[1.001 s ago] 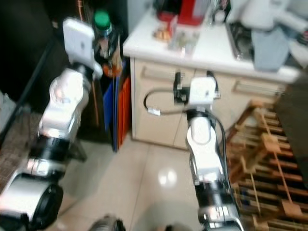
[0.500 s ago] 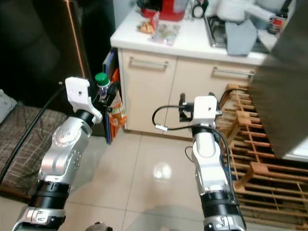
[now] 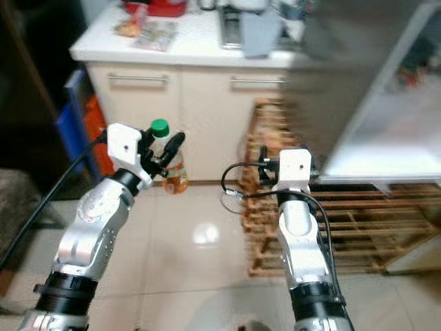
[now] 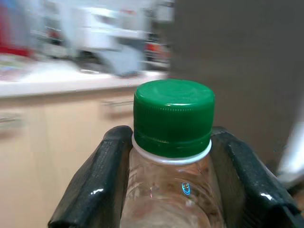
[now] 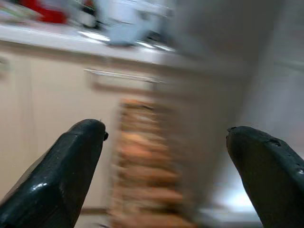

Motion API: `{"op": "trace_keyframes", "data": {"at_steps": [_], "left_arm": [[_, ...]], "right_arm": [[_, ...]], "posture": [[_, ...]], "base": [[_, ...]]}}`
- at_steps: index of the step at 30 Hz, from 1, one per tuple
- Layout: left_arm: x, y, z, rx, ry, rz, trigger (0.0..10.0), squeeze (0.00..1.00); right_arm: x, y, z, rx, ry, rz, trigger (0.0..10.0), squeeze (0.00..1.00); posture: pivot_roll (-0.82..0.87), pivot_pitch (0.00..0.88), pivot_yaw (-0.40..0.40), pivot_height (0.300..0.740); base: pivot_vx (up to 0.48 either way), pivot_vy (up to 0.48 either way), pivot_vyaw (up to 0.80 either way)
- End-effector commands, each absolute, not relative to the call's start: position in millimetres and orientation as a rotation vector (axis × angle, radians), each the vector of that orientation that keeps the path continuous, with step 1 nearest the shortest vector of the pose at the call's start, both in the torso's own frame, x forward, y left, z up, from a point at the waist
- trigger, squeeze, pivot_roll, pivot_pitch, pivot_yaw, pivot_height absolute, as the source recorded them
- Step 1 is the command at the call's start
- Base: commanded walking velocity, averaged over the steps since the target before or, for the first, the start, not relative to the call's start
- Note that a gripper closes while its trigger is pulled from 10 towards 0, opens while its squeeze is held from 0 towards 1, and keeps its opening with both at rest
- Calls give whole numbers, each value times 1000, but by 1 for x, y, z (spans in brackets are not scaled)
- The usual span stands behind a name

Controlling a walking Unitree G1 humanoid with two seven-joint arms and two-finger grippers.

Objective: Restocking fridge

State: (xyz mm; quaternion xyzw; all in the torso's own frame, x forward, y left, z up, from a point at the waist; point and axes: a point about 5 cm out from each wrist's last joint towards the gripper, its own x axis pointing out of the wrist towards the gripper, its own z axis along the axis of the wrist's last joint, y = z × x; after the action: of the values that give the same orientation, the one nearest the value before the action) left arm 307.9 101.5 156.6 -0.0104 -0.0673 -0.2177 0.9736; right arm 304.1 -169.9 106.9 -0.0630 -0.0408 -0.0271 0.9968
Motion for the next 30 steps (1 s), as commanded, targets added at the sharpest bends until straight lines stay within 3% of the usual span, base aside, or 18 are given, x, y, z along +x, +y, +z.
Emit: {"op": "trace_keyframes", "data": {"at_steps": [1,5,14,21,30], "left_arm": [[309,95,166,-20,-174,-482,10000,0],[314,100,161,-18,-148,-457,10000,0],[320,103,153,29,-115,-415,10000,0],[322,100,148,39,-92,-423,10000,0],[318,89,151,26,-130,-496,10000,0]], "right_arm": [[304,-172,108,-93,-84,-66,10000,0],[305,-175,106,-62,-75,-89,10000,0],[304,-180,102,-56,-60,-108,10000,0],[303,-181,101,-66,-58,-116,10000,0],[301,-178,102,-107,-73,-99,10000,0]], "posture": [[-56,0,1,740],[-58,0,2,740],[-63,0,4,740],[-64,0,3,740],[-73,0,7,740]], "base": [[0,412,-781],[0,480,-781],[0,0,-781],[331,-324,-779],[349,-326,-196]]}}
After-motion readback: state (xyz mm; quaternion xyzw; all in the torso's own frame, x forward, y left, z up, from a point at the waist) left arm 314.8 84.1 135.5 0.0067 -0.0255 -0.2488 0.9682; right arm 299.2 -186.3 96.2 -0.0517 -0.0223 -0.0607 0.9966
